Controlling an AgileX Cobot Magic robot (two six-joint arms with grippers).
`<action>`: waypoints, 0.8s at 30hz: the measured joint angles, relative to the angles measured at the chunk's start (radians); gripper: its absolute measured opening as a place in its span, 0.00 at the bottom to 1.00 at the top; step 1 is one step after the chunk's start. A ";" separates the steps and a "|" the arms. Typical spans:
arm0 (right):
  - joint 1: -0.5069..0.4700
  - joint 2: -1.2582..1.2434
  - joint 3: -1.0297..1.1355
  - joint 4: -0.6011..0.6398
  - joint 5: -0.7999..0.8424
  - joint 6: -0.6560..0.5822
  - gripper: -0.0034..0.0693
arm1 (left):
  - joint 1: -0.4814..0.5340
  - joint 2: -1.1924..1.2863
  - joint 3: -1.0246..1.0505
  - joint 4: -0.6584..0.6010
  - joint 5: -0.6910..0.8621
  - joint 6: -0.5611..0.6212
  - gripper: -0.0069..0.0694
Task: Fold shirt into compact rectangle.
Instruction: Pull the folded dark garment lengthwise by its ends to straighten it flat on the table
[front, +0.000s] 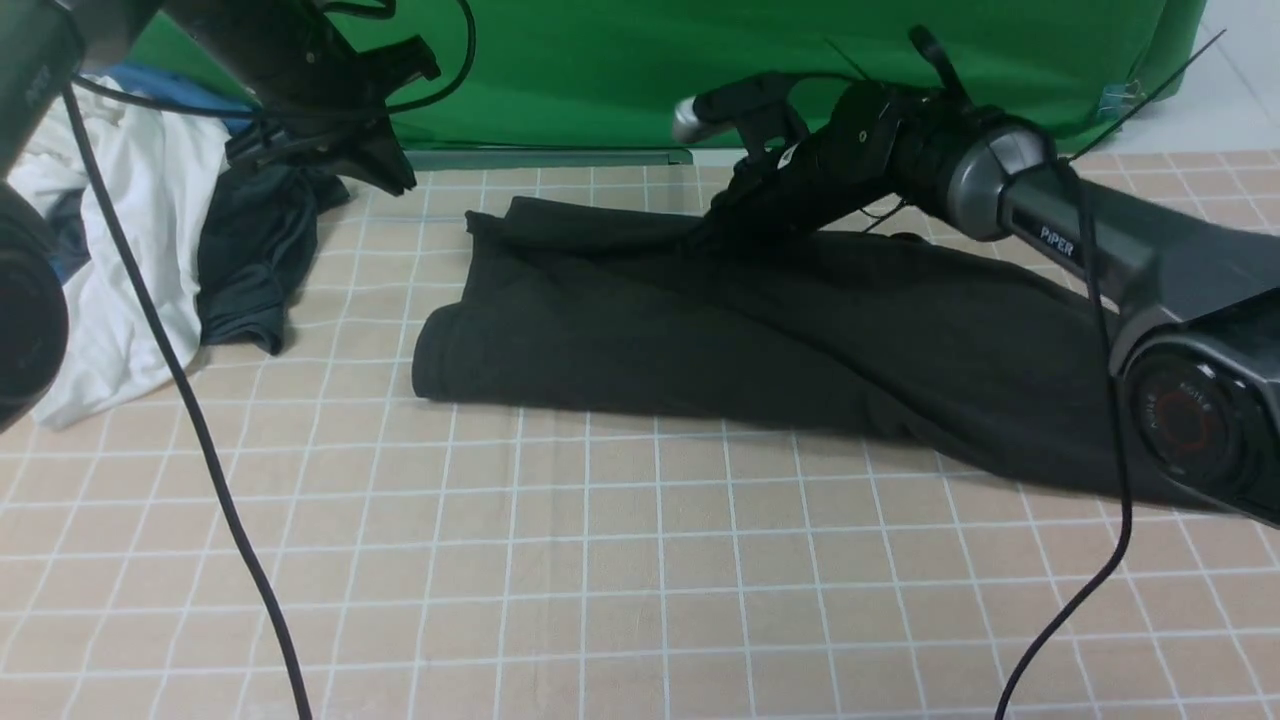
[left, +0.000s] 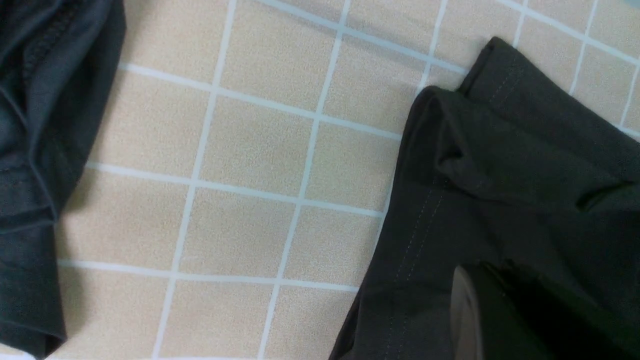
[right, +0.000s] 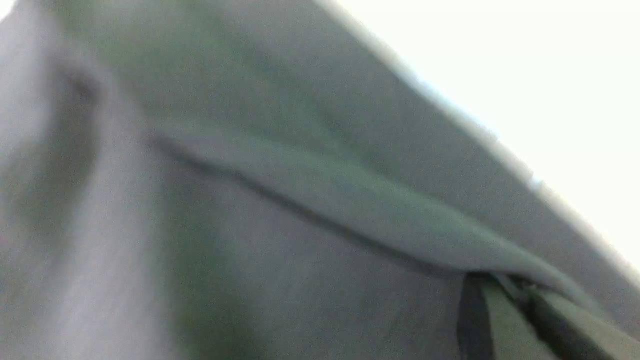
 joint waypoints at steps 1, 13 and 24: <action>-0.004 0.005 -0.006 -0.005 -0.025 -0.012 0.08 | 0.000 0.000 0.000 0.000 0.000 0.000 0.11; -0.124 -0.044 -0.154 -0.029 0.203 0.094 0.08 | 0.000 0.000 0.000 -0.066 0.001 0.059 0.11; -0.183 -0.164 -0.363 -0.152 0.640 0.162 0.08 | -0.016 -0.071 0.140 -0.103 -0.006 0.049 0.11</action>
